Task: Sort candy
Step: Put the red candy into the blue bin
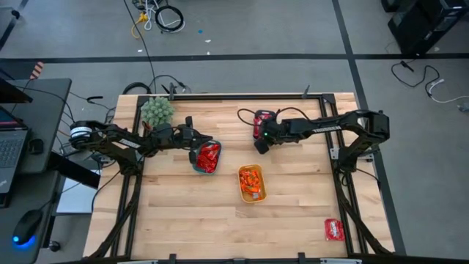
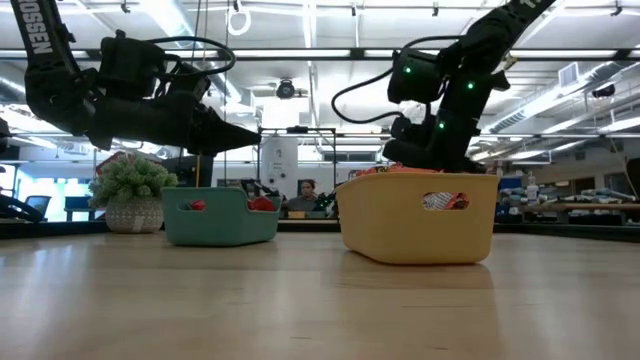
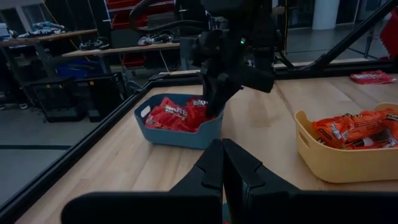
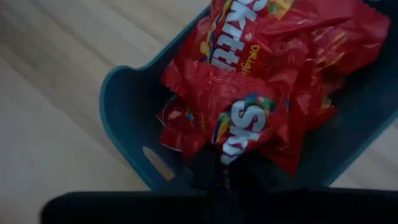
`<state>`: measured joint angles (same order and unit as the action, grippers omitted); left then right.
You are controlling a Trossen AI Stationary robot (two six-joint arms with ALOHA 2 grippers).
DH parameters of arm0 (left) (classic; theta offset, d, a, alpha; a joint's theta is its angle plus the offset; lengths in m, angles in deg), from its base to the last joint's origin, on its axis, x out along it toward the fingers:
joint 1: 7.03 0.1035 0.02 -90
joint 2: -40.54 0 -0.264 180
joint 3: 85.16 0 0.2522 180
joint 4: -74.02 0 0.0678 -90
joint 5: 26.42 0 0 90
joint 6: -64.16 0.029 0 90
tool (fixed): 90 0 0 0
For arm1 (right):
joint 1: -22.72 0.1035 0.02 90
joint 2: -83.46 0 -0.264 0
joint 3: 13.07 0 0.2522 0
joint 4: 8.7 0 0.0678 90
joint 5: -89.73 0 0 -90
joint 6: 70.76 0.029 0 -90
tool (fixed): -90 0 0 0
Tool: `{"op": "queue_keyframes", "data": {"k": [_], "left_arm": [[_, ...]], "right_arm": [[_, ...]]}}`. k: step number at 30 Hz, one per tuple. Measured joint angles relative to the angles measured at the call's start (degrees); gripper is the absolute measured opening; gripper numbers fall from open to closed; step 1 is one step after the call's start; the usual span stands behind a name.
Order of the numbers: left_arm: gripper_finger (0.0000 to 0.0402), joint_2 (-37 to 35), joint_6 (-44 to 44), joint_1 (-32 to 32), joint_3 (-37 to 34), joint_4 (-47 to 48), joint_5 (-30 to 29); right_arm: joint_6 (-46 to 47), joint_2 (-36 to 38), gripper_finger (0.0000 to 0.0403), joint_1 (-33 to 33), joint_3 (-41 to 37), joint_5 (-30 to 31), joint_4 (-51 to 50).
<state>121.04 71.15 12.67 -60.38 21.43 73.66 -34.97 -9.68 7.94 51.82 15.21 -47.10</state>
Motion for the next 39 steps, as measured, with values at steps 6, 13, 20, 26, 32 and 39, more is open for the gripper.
{"op": "queue_keyframes", "data": {"k": [6, 13, 20, 26, 32, 39], "left_arm": [[0.0002, 0.0, -0.1, 0.0, 0.0, 0.0, 0.0], [0.0002, 0.0, -0.1, 0.0, 0.0, 0.1, 0.0], [0.0002, 0.0, -0.1, 0.0, 0.0, 0.0, 0.7], [0.0002, 0.0, -0.1, 0.0, 0.0, 0.2, 1.1], [0.0002, 0.0, -0.8, 0.0, 0.0, 0.3, 1.1], [0.0002, 0.0, -1.7, 0.0, 0.0, 0.4, 2.0]], "right_arm": [[0.0, 2.5, 0.0125, 0.0, 1.4, -0.2, -3.2], [-1.3, 3.8, 0.0238, -0.3, 6.7, -0.1, -9.8], [-6.6, 3.9, 0.0242, 2.7, 15.7, -1.9, -28.4], [-4.3, 3.9, 0.0098, 15.5, 17.9, -9.4, -42.7], [12.6, 3.9, 0.0016, 30.4, 14.2, -17.7, -43.3], [35.3, 3.9, 0.0004, 46.6, 11.2, -25.1, -39.3]]}}
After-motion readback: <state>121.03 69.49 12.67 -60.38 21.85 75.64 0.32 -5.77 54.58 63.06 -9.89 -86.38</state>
